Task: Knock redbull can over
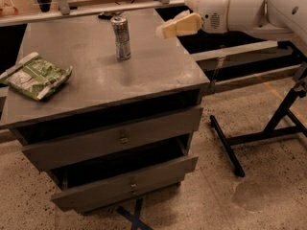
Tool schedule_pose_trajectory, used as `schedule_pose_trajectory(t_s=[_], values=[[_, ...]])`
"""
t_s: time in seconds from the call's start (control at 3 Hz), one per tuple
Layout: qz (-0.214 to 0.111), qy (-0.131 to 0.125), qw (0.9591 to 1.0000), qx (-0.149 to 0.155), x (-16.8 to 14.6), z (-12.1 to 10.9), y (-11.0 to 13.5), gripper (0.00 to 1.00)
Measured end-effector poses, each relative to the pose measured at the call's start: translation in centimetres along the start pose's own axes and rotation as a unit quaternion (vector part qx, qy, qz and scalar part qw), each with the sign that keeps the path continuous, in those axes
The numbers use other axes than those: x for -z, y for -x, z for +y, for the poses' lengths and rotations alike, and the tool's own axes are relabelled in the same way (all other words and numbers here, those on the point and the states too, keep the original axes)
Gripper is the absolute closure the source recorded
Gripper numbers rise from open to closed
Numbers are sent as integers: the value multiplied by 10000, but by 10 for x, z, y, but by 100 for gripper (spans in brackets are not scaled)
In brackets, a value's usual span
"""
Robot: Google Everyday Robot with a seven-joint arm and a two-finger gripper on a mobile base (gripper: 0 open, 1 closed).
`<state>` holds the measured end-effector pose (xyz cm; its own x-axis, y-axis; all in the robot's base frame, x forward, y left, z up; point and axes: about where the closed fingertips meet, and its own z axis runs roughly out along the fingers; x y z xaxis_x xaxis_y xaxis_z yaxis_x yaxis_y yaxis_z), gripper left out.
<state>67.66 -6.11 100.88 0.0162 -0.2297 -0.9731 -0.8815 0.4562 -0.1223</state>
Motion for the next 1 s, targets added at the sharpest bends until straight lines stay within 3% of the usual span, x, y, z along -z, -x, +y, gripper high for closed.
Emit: schedule_pose_trajectory(t_s=[0.33,0.67,1.0], values=[[-6,192,9998,-31,-15,2,0,0],[-75,374,9990,-224,-37,9,-19,0],[-75,374,9990,-224,-37,9,-19,0]])
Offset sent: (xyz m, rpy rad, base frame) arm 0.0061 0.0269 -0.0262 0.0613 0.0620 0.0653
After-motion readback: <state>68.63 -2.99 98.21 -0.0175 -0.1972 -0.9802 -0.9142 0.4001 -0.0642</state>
